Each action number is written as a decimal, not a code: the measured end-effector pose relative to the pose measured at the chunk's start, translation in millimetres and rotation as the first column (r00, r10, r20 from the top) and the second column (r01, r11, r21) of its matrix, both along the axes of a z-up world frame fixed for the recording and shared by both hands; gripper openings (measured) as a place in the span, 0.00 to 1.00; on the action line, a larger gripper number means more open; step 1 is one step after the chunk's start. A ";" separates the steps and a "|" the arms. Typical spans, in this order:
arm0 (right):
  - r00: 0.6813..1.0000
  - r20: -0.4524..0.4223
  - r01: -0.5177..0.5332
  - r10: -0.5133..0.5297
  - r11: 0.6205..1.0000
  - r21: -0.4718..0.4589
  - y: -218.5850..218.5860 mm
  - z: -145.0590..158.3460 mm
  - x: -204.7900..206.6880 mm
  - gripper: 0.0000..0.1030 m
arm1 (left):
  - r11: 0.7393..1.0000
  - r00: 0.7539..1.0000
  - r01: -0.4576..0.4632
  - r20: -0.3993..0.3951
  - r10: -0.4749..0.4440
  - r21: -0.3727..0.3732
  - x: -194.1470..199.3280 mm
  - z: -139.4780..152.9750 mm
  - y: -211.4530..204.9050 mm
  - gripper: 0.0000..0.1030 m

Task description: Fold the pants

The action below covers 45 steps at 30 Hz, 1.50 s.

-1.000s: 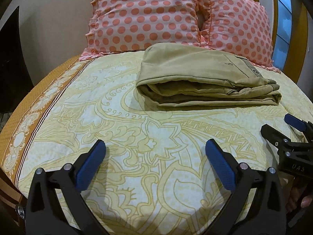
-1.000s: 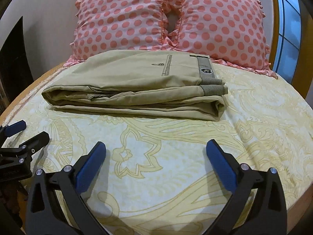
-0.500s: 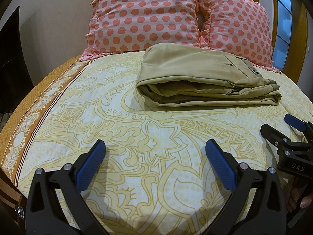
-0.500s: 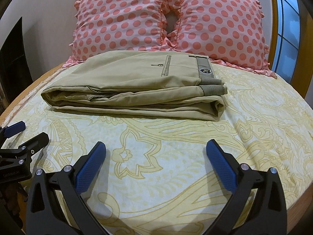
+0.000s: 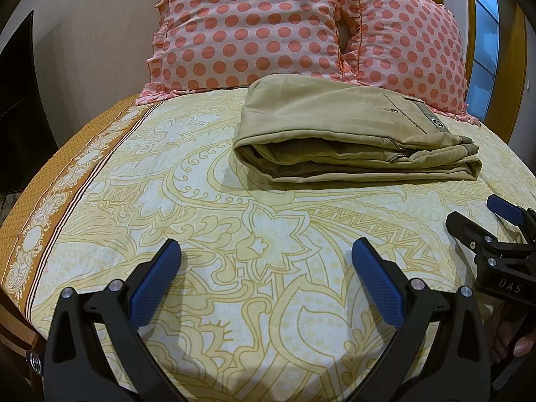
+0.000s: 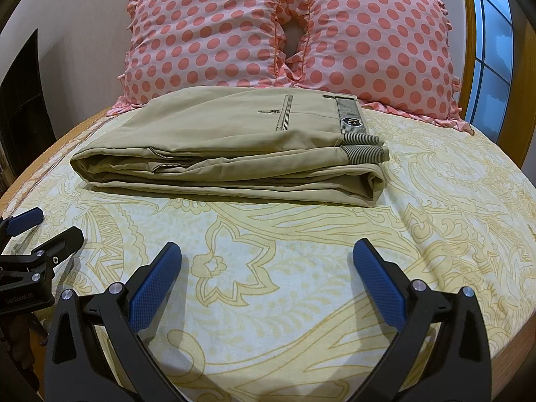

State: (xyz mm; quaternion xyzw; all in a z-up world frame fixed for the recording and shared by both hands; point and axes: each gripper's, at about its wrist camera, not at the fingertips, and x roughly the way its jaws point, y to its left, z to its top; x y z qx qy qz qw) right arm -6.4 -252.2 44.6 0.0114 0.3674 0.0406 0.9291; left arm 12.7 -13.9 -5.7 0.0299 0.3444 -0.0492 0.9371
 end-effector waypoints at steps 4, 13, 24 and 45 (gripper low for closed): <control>1.000 0.000 -0.001 0.001 1.000 0.000 -0.7 0.1 0.2 0.99 | 1.000 1.000 0.000 0.000 0.000 0.000 0.0 0.2 -0.2 0.98; 1.000 0.000 -0.001 0.001 1.000 0.000 -0.3 0.1 0.0 0.99 | 1.000 1.000 0.001 0.000 -0.001 0.000 -0.1 0.1 0.0 0.98; 1.000 0.001 -0.003 0.003 1.000 0.000 -0.6 -0.5 0.1 0.99 | 1.000 1.000 0.001 0.000 -0.001 0.000 -0.2 -0.1 0.2 0.98; 1.000 0.003 -0.003 0.003 1.000 0.000 -1.7 -1.7 0.8 0.99 | 1.000 1.000 -0.001 -0.011 0.001 0.005 0.6 0.0 -1.3 0.98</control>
